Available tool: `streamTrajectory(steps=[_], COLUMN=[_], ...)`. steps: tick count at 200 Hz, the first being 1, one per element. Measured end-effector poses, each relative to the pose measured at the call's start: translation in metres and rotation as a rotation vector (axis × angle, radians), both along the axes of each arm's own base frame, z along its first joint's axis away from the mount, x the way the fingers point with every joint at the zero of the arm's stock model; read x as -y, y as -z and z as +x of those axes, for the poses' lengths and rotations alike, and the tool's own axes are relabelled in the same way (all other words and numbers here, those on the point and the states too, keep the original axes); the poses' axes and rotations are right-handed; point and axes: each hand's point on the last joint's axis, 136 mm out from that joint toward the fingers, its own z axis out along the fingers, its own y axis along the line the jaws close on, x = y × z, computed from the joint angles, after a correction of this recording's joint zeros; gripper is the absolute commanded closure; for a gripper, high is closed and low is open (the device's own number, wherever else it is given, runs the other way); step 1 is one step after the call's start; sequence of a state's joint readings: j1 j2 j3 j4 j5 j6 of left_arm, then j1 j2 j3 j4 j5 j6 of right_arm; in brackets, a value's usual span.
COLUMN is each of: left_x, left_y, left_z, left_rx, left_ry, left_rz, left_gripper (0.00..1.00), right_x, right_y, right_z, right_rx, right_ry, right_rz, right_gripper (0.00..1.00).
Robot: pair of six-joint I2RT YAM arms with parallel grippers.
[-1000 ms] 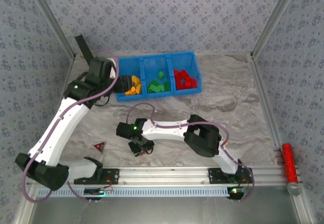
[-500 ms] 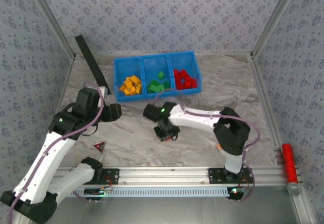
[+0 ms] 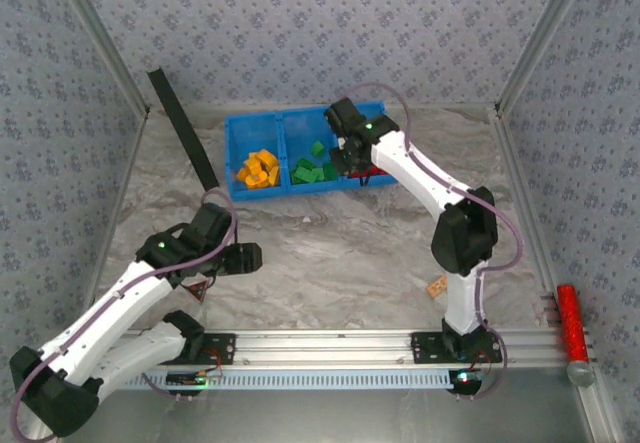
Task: Sort the legos into containers by color
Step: Place the lego in the container.
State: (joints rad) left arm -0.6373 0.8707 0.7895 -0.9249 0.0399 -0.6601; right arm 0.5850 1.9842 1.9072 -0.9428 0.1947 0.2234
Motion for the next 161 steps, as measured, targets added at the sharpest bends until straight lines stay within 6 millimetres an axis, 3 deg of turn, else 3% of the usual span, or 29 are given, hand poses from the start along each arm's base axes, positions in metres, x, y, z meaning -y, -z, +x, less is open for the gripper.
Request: streamTrajectory(steps=[21, 48, 95, 134, 161], left_x=[0.008, 0.013, 0.018, 0.029, 0.031], left_y=[0.005, 0.01, 0.016, -0.001, -0.001], left_z=[0.0, -0.002, -0.001, 0.013, 0.015], left_rx=[-0.02, -0.042, -0.08, -0.05, -0.053], left_ry=[0.011, 0.021, 0.051, 0.089, 0.097], left_rz=[0.004, 0.015, 0.057, 0.065, 0.071], left_gripper=[0.22, 0.22, 0.22, 0.22, 0.22], right_x=[0.002, 0.005, 0.029, 0.044, 0.043], right_y=[0.007, 0.028, 0.044, 0.061, 0.076], right_z=[0.032, 0.057, 0.102, 0.129, 0.14], right_rx=[0.046, 0.055, 0.096, 0.106, 0.097], right_ry=[0.006, 0.018, 0.09, 0.137, 0.15], right_rz=[-0.038, -0.07, -0.06, -0.047, -0.033], right_gripper=[0.73, 0.73, 0.73, 0.73, 0.67])
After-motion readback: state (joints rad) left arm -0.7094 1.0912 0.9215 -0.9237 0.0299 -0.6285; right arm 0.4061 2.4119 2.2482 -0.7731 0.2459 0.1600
